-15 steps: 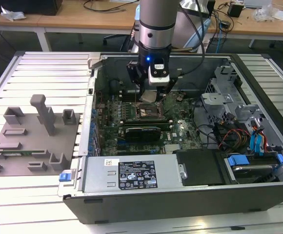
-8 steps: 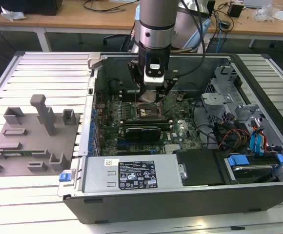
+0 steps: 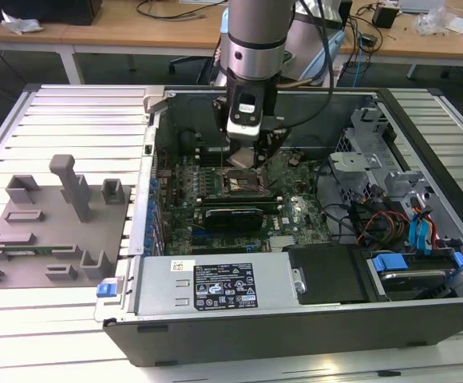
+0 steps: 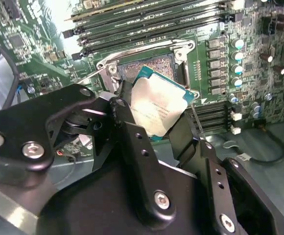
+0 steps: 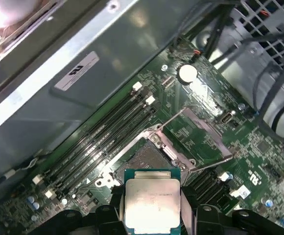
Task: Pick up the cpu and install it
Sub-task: 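Place the cpu into insertion slot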
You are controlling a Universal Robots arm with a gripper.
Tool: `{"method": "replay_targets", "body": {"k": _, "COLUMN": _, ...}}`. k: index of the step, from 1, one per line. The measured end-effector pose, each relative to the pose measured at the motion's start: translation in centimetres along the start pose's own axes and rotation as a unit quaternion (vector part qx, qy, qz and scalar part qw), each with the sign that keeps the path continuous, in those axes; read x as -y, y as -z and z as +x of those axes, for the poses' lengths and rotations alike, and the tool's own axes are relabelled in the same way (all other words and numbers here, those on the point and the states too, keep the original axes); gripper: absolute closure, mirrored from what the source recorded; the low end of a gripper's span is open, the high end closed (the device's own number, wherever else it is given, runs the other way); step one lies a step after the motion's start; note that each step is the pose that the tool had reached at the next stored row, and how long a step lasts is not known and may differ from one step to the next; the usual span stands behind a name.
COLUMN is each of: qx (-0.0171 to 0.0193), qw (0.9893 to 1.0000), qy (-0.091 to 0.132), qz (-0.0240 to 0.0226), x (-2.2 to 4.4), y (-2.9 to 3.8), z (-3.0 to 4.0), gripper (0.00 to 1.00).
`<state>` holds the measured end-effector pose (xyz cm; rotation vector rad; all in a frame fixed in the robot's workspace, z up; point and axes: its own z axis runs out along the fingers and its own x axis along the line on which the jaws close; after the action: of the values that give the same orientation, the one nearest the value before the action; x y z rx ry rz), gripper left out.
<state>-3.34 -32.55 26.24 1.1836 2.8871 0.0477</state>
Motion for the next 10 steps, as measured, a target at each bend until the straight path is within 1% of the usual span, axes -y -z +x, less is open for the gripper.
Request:
{"method": "replay_targets", "body": {"k": 2, "qx": 0.0007, "qw": 0.9998, "qy": -0.021, "qz": 0.0002, "x": 0.00, "y": -0.01, "z": 0.00, "gripper": 0.46}}
{"method": "replay_targets", "body": {"k": 3, "qx": 0.0012, "qw": 0.9994, "qy": -0.034, "qz": 0.0003, "x": 0.00, "y": -0.02, "z": 0.00, "gripper": 0.46}}
{"method": "replay_targets", "body": {"k": 5, "qx": 0.0018, "qw": 0.9988, "qy": -0.050, "qz": 0.0004, "x": 0.00, "y": -0.03, "z": 0.00, "gripper": 0.46}}
{"method": "replay_targets", "body": {"k": 7, "qx": 0.0025, "qw": 0.9975, "qy": -0.070, "qz": 0.0006, "x": 0.00, "y": -0.04, "z": 0.00, "gripper": 0.46}}
{"method": "replay_targets", "body": {"k": 9, "qx": 0.0034, "qw": 0.9954, "qy": -0.095, "qz": 0.0008, "x": 0.00, "y": -0.06, "z": 0.00, "gripper": 0.46}}
{"method": "replay_targets", "body": {"k": 10, "qx": 0.0037, "qw": 0.9946, "qy": -0.103, "qz": 0.0008, "x": 0.00, "y": -0.07, "z": 0.00, "gripper": 0.46}}
